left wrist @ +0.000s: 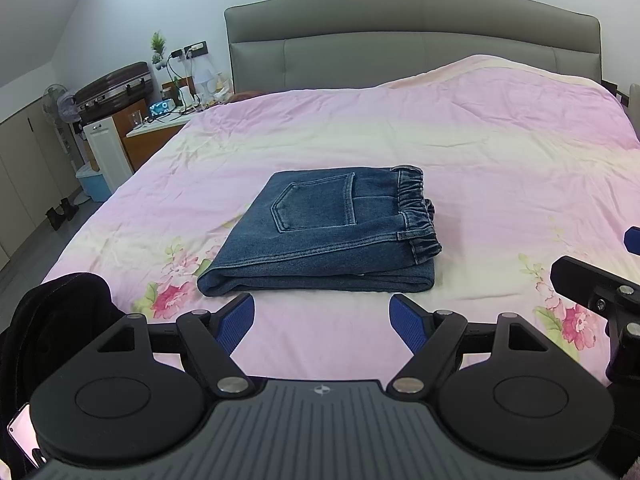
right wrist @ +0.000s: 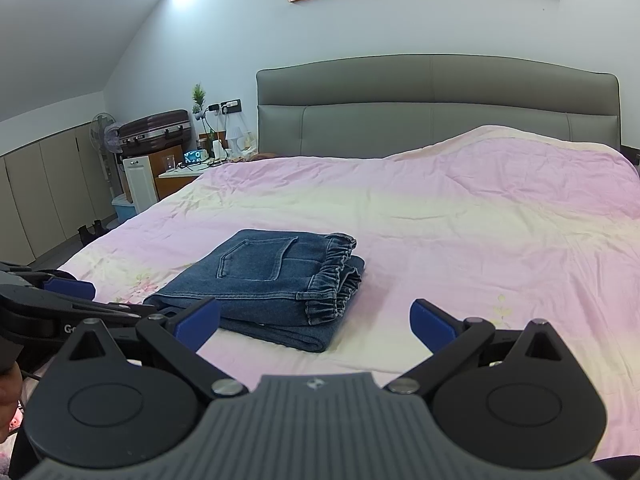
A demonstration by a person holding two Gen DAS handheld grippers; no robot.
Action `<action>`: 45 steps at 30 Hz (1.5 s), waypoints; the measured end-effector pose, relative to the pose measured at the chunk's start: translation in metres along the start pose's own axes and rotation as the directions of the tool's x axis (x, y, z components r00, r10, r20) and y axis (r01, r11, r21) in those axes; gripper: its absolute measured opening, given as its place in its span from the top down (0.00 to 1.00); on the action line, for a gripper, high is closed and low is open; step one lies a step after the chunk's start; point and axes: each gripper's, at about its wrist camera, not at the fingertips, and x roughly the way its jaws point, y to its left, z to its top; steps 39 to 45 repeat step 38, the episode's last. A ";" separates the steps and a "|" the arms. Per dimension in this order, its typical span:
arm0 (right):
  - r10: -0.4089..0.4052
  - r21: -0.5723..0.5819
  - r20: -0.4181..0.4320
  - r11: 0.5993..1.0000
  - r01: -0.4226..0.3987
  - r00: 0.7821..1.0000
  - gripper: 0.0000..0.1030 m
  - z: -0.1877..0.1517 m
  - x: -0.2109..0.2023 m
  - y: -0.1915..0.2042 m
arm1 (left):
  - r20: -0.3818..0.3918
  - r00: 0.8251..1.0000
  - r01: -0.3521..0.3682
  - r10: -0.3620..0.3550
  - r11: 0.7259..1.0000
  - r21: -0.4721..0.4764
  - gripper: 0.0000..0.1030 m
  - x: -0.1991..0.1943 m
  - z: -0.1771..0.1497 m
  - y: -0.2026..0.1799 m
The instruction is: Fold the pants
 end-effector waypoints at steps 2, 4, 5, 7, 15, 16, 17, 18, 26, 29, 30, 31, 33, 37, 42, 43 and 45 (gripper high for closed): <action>0.000 0.001 0.001 1.000 0.000 1.000 0.05 0.000 0.000 0.000 | -0.001 1.000 0.000 0.000 1.000 0.000 0.13 0.000 0.000 0.000; 0.002 0.000 0.002 1.000 -0.002 1.000 0.05 0.001 0.000 0.001 | -0.001 1.000 0.002 -0.002 1.000 0.001 0.13 0.000 0.000 -0.001; 0.003 -0.001 0.003 1.000 -0.003 1.000 0.05 0.001 -0.001 0.001 | -0.001 1.000 0.004 -0.004 1.000 0.003 0.13 -0.001 -0.001 -0.001; 0.005 -0.002 0.004 1.000 -0.005 1.000 0.05 0.002 -0.001 0.002 | 0.000 1.000 0.003 -0.003 1.000 0.007 0.13 -0.002 -0.001 -0.002; 0.008 -0.003 0.008 1.000 -0.008 1.000 0.05 0.002 -0.002 0.002 | 0.009 1.000 0.002 -0.002 1.000 0.012 0.13 -0.004 -0.001 -0.002; 0.008 -0.003 0.008 1.000 -0.008 1.000 0.05 0.002 -0.002 0.002 | 0.011 1.000 0.001 -0.002 1.000 0.014 0.13 -0.005 -0.001 -0.002; 0.008 -0.002 0.009 1.000 -0.008 1.000 0.05 0.002 -0.002 0.002 | 0.012 1.000 0.001 -0.001 1.000 0.016 0.13 -0.005 -0.001 -0.002; 0.008 -0.002 0.009 1.000 -0.008 1.000 0.05 0.002 -0.002 0.002 | 0.014 1.000 0.001 -0.001 1.000 0.017 0.13 -0.006 -0.001 -0.002; 0.010 -0.003 0.010 1.000 -0.010 1.000 0.05 0.002 -0.003 0.004 | 0.014 1.000 0.004 -0.004 1.000 0.017 0.13 -0.007 -0.001 -0.001; 0.010 -0.003 0.010 1.000 -0.010 1.000 0.05 0.002 -0.003 0.004 | 0.018 1.000 0.004 -0.005 1.000 0.019 0.13 -0.008 -0.001 -0.001; 0.009 -0.002 0.010 1.000 -0.009 1.000 0.05 0.002 -0.003 0.004 | 0.018 1.000 0.005 -0.005 1.000 0.019 0.13 -0.008 0.000 -0.001; 0.009 -0.003 0.010 1.000 -0.009 1.000 0.05 0.002 -0.003 0.004 | 0.018 1.000 0.005 -0.006 1.000 0.019 0.13 -0.007 0.000 0.000; 0.009 -0.003 0.010 1.000 -0.009 1.000 0.05 0.002 -0.003 0.004 | 0.019 1.000 0.007 -0.007 1.000 0.018 0.13 -0.008 0.000 0.000; 0.011 -0.004 0.009 1.000 -0.011 1.000 0.05 0.002 -0.003 0.004 | 0.018 1.000 0.007 -0.007 1.000 0.020 0.13 -0.007 0.000 0.001; 0.011 -0.003 0.009 1.000 -0.011 1.000 0.05 0.002 -0.003 0.004 | 0.017 1.000 0.006 -0.007 1.000 0.021 0.13 -0.007 0.000 0.001; 0.011 -0.003 0.009 1.000 -0.011 1.000 0.05 0.002 -0.003 0.004 | 0.017 1.000 0.006 -0.007 1.000 0.021 0.13 -0.007 0.000 0.001; 0.011 -0.003 0.009 1.000 -0.011 1.000 0.05 0.002 -0.003 0.004 | 0.017 1.000 0.006 -0.007 1.000 0.021 0.13 -0.007 0.000 0.001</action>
